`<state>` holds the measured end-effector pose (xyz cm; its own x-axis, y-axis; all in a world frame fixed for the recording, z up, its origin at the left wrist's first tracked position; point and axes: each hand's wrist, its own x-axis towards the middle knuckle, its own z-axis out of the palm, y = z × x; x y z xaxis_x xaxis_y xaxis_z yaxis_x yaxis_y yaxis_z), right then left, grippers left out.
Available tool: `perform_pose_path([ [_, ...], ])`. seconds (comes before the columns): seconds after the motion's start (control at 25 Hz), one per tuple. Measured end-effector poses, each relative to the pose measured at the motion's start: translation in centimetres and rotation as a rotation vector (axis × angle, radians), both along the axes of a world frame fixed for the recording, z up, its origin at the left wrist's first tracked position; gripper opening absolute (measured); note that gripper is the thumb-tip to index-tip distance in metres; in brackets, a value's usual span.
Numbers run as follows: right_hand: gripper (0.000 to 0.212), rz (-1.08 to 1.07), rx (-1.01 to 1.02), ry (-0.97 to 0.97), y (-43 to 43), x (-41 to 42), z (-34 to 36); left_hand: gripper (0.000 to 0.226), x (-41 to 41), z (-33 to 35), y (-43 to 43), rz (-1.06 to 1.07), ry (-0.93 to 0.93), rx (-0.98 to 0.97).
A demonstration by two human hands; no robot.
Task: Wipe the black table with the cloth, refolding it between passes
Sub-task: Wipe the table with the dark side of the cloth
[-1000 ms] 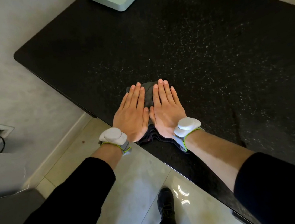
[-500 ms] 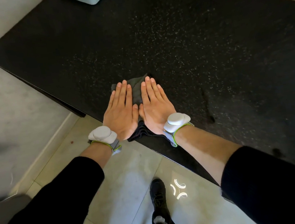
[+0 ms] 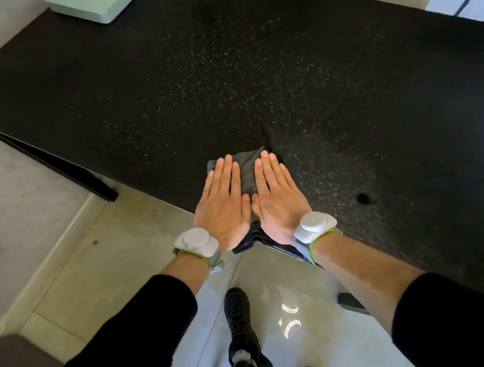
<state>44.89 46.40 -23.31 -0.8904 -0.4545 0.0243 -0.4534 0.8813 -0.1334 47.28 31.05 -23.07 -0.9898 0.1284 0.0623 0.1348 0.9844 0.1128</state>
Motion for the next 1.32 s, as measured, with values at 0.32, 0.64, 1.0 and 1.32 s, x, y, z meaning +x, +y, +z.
perform_pose_path([
  [0.32,0.068,-0.036,0.025,0.012,4.8,1.9,0.0,0.067,1.4,0.3,4.8,-0.047,-0.020,-0.017],
  [0.64,0.072,-0.053,-0.003,0.009,3.1,-6.6,0.0,0.068,-6.8,0.4,3.6,-0.025,0.001,0.006],
  [1.0,0.073,-0.122,-0.014,0.003,1.1,-18.2,0.0,0.067,-19.6,0.0,1.4,-0.070,-0.026,0.006],
  [1.32,0.074,-0.145,0.007,-0.006,0.6,-21.4,0.0,0.069,-23.4,-0.3,1.0,-0.076,-0.011,-0.015],
])
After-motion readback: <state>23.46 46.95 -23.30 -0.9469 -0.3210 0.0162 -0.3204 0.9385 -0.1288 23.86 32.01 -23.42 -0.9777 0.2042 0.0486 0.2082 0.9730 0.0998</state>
